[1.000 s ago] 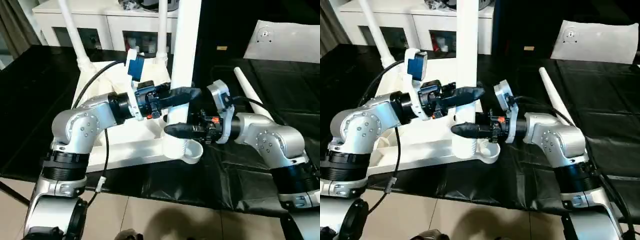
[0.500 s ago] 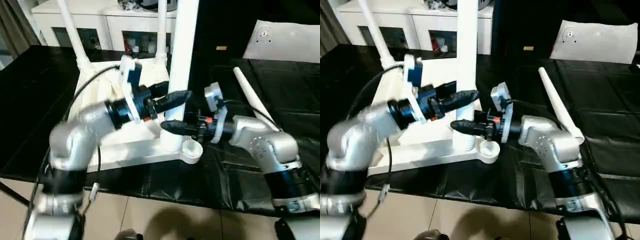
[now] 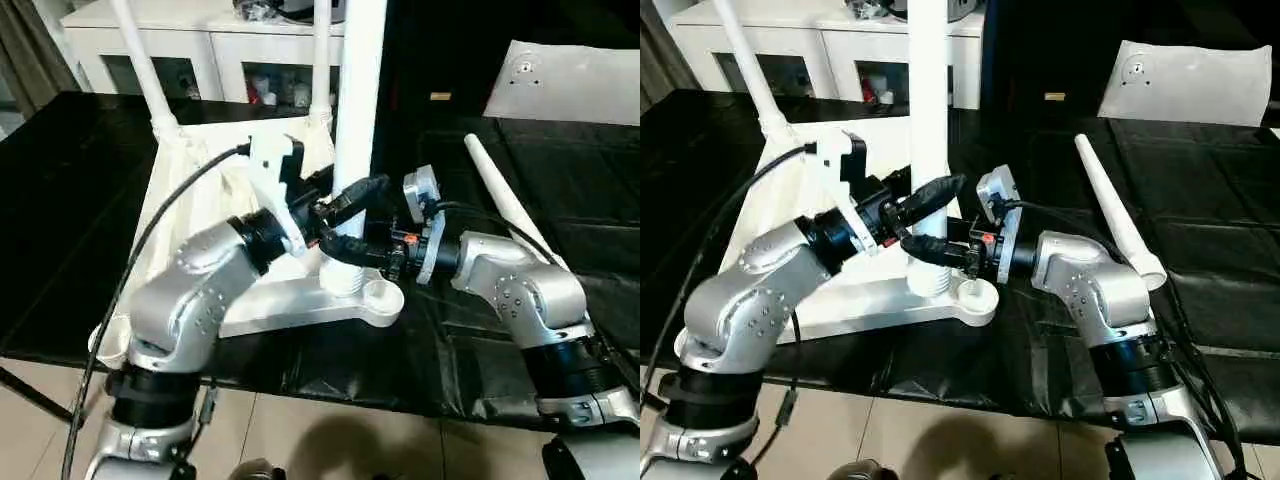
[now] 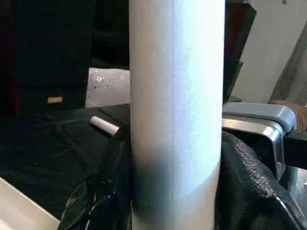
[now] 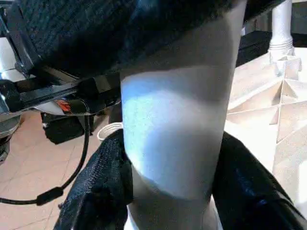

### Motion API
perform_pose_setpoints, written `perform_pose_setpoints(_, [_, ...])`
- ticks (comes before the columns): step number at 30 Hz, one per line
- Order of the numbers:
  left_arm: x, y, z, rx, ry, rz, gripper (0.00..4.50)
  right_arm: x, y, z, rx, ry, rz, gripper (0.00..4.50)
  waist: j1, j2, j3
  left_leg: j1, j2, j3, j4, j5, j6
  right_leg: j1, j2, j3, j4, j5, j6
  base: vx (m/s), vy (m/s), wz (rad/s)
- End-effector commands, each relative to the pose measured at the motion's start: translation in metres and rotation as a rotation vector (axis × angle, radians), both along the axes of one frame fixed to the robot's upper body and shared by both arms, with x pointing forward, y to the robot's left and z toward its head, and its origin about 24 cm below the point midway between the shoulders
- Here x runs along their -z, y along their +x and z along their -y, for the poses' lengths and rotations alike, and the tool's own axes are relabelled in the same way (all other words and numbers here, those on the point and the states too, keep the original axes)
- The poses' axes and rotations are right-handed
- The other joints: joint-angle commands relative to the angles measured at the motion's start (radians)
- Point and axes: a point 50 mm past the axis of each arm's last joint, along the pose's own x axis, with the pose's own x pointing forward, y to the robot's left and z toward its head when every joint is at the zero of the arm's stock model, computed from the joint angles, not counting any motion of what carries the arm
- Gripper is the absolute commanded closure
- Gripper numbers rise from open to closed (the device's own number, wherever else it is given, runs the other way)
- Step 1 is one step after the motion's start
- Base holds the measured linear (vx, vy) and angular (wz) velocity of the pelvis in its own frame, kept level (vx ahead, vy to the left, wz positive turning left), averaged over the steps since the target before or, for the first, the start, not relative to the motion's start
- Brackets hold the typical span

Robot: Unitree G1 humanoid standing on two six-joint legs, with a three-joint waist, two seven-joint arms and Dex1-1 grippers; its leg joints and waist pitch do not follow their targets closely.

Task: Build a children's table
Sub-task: Pick table leg

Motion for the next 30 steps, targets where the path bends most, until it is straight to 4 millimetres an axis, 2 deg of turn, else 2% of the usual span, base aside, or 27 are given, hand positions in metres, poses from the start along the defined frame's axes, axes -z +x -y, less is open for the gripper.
perform_pose_setpoints(1, [0.001, 0.001, -0.006, -0.058, 0.024, 0.007, 2.54, -0.006, 0.002, 0.001, 0.002, 0.014, 0.035, 2.59, 0.0, -0.013, -0.075, 0.01, 0.066, -0.03, -0.067, -0.116, 0.05, 0.058, -0.087, 0.065, -0.081, -0.334, -0.088, 0.0, 0.0, 0.0])
perform_pose_setpoints(11, [0.001, 0.001, -0.008, -0.067, 0.023, -0.01, 2.59, -0.005, 0.004, -0.001, 0.008, 0.009, 0.045, 2.59, 0.0, -0.012, -0.076, 0.009, 0.067, -0.031, -0.068, -0.116, 0.048, 0.059, -0.086, 0.065, -0.079, -0.313, -0.095, 0.0, 0.0, 0.0])
perform_pose_setpoints(12, [0.001, 0.001, -0.008, -0.069, 0.021, -0.014, 2.6, -0.005, 0.004, -0.001, 0.009, 0.008, 0.046, 2.59, -0.001, -0.009, -0.076, 0.01, 0.067, -0.031, -0.068, -0.119, 0.047, 0.059, -0.086, 0.065, -0.079, -0.31, -0.097, 0.0, 0.0, 0.0])
perform_pose_setpoints(13, [0.0, 0.004, -0.009, -0.077, -0.006, -0.041, 2.6, -0.005, 0.007, -0.001, 0.038, -0.007, 0.049, 2.59, -0.001, -0.012, -0.076, 0.01, 0.067, -0.031, -0.068, -0.118, 0.047, 0.06, -0.086, 0.065, -0.078, -0.308, -0.099, 0.0, 0.0, 0.0])
perform_pose_setpoints(17, [0.001, 0.007, -0.013, -0.063, -0.031, -0.088, 2.6, -0.006, 0.009, 0.001, 0.059, -0.008, 0.041, 2.59, -0.002, -0.01, -0.076, 0.011, 0.065, -0.03, -0.067, -0.12, 0.045, 0.059, -0.086, 0.065, -0.079, -0.313, -0.102, 0.0, 0.0, 0.0])
perform_pose_setpoints(18, [0.001, 0.008, -0.014, -0.052, -0.035, -0.101, 2.6, -0.007, 0.01, 0.001, 0.058, -0.005, 0.038, 2.03, -0.002, -0.01, -0.076, 0.012, 0.064, -0.03, -0.067, -0.121, 0.045, 0.059, -0.085, 0.064, -0.079, -0.312, -0.105, 0.0, 0.0, 0.0])
perform_pose_setpoints(19, [0.0, 0.009, -0.016, -0.02, -0.054, -0.123, 2.6, -0.008, 0.011, 0.004, 0.058, 0.006, 0.024, 2.03, -0.003, -0.012, -0.075, 0.012, 0.065, -0.03, -0.067, -0.121, 0.045, 0.059, -0.085, 0.064, -0.079, -0.313, -0.105, 0.0, 0.0, 0.0])
perform_pose_setpoints(21, [-0.001, 0.01, -0.018, 0.004, -0.07, -0.134, 2.6, -0.01, 0.011, 0.006, 0.052, 0.016, 0.014, 1.89, -0.002, -0.01, -0.076, 0.012, 0.065, -0.03, -0.067, -0.118, 0.047, 0.058, -0.084, 0.064, -0.077, -0.301, -0.11, 0.0, 0.0, 0.0])
perform_pose_setpoints(22, [-0.002, 0.01, -0.018, 0.03, -0.08, -0.138, 2.6, -0.012, 0.01, 0.007, 0.032, 0.03, 0.01, 1.87, -0.003, -0.015, -0.077, 0.012, 0.064, -0.03, -0.067, -0.114, 0.049, 0.06, -0.084, 0.065, -0.076, -0.294, -0.111, 0.0, 0.0, 0.0])
perform_pose_setpoints(23, [-0.003, 0.01, -0.019, 0.048, -0.088, -0.139, 2.6, -0.013, 0.009, 0.008, 0.017, 0.04, 0.01, 1.75, -0.001, -0.014, -0.077, 0.013, 0.065, -0.03, -0.067, -0.113, 0.05, 0.06, -0.086, 0.065, -0.074, -0.294, -0.111, 0.0, 0.0, 0.0])
perform_pose_setpoints(24, [-0.005, 0.01, -0.019, 0.079, -0.096, -0.141, 2.6, -0.016, 0.007, 0.01, -0.008, 0.058, 0.006, 1.59, -0.001, -0.016, -0.077, 0.012, 0.064, -0.029, -0.066, -0.105, 0.055, 0.06, -0.085, 0.066, -0.075, -0.29, -0.111, 0.0, 0.0, 0.0])
perform_pose_setpoints(26, [-0.01, 0.009, -0.019, 0.156, -0.11, -0.139, 2.6, -0.021, 0.003, 0.013, -0.058, 0.088, -0.003, 1.49, 0.004, -0.013, -0.078, 0.012, 0.065, -0.029, -0.066, -0.091, 0.065, 0.059, -0.085, 0.067, -0.071, -0.28, -0.117, 0.0, 0.0, 0.0])
perform_pose_setpoints(30, [-0.017, 0.006, -0.017, 0.302, -0.071, -0.1, 2.6, -0.022, 0.002, 0.015, -0.103, 0.05, -0.002, 1.17, 0.005, -0.016, -0.076, 0.01, 0.065, -0.029, -0.066, -0.093, 0.065, 0.06, -0.087, 0.066, -0.071, -0.285, -0.123, 0.0, 0.0, 0.0])
